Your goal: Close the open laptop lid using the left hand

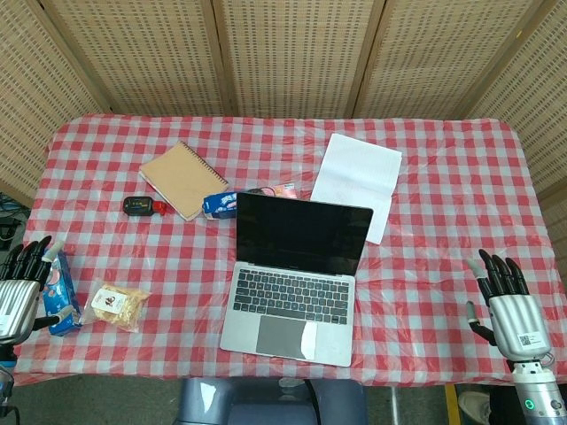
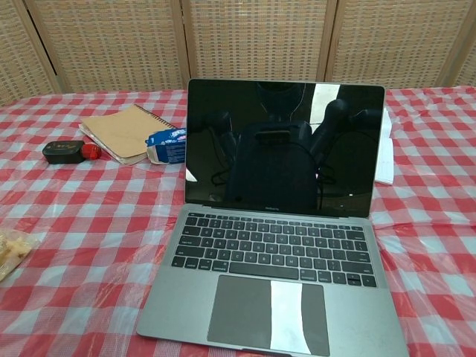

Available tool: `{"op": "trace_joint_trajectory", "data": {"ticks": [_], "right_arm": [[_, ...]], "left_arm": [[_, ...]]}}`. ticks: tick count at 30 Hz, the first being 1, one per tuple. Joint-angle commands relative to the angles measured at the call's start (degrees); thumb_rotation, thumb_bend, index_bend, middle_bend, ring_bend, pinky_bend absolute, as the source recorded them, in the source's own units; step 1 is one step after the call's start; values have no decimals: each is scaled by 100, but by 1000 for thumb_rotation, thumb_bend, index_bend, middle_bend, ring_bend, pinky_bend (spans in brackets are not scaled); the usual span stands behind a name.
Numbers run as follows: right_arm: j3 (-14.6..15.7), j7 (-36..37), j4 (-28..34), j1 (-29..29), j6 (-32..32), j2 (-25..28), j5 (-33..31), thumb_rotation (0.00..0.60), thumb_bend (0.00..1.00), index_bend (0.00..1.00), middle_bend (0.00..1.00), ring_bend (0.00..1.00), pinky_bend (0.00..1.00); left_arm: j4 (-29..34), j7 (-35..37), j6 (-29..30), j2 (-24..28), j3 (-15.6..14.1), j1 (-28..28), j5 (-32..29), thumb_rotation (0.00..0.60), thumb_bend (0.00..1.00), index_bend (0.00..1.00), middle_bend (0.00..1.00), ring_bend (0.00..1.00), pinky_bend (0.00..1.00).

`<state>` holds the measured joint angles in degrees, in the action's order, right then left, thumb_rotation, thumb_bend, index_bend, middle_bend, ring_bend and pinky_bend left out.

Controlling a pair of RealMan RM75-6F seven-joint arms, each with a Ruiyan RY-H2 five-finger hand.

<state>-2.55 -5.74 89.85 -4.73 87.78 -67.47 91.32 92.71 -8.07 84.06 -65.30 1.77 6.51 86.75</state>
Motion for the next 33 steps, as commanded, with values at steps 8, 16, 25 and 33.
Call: {"op": "trace_joint_trajectory", "data": {"ticks": [8,16,25,33], "right_arm": [[-54,-195,40,7,15,-41,-81,600,735,0,0,0,0],[-152,-230,-20,-60,-125,-95,-282,600,751,0,0,0,0],[-200,-247,-165,-132,-312,-173,-469,600,751,0,0,0,0],[-245,-320,-137,-154,-442,-141,-684,600,751,0,0,0,0]], "left_arm": [[284,-171,-146,121,34,122,5,600,173,0,0,0,0],[718,60,-862,473,361,756,-62,600,701,0,0,0,0],[947,429,-2184,901,822,1774,-442,600,1000,0,0,0,0],[748,148,-2838,557,1320,2689,-914,600,1000,77,0,0,115]]}}
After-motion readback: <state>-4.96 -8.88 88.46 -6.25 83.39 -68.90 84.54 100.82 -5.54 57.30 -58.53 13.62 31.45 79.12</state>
